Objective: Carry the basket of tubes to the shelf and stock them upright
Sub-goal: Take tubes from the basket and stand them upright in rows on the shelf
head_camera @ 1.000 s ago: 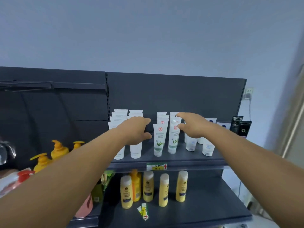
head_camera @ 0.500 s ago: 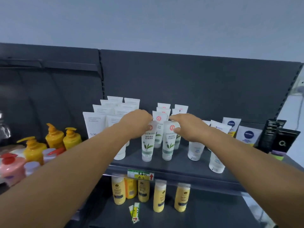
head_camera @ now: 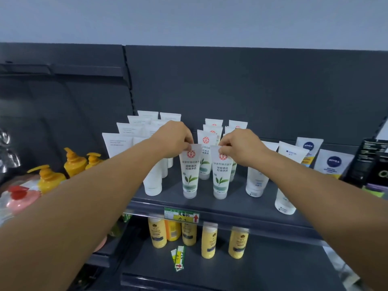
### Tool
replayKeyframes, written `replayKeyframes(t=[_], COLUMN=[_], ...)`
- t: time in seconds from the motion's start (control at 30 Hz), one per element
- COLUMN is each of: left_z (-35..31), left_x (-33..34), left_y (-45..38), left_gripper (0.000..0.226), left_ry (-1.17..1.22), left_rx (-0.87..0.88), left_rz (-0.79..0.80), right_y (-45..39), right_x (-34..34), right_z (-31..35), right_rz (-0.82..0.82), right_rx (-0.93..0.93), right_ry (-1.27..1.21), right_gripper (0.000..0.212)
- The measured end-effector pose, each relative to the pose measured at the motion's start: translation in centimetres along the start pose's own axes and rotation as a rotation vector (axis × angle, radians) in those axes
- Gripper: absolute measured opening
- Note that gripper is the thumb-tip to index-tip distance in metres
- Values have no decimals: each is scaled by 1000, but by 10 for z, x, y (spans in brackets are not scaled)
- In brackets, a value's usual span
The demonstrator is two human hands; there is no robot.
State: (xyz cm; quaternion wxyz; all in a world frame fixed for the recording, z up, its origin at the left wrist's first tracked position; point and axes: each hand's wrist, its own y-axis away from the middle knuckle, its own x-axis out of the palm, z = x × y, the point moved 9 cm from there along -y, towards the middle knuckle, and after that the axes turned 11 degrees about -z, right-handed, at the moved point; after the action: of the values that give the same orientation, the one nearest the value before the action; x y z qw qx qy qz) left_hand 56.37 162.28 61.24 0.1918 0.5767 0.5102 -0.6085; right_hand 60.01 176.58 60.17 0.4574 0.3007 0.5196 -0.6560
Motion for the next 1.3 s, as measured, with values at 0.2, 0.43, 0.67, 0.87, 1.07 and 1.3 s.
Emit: replayKeyframes(t=[0.2, 0.43, 0.67, 0.87, 1.07, 1.3], left_z=[1, 2, 2, 1, 1, -5], left_x=[1, 4, 7, 13, 14, -7], left_y=[-3, -6, -7, -10, -15, -43], left_gripper=[18, 16, 18, 20, 19, 25], left_ry=[12, 60, 99, 104, 57, 106], left_rx=[42, 87, 96, 83, 82, 98], left_rz=[3, 30, 36, 85, 175, 53], right_y=[3, 6, 10, 9, 6, -26], right_x=[2, 1, -2, -2, 0, -31], right_z=[2, 2, 5, 6, 3, -31], right_rz=[-14, -29, -32, -22, 51, -47], right_rx=[50, 101, 106, 74, 52, 99], right_ry=[-41, -25, 25, 38, -13, 11], right_gripper=[16, 22, 25, 25, 25, 26])
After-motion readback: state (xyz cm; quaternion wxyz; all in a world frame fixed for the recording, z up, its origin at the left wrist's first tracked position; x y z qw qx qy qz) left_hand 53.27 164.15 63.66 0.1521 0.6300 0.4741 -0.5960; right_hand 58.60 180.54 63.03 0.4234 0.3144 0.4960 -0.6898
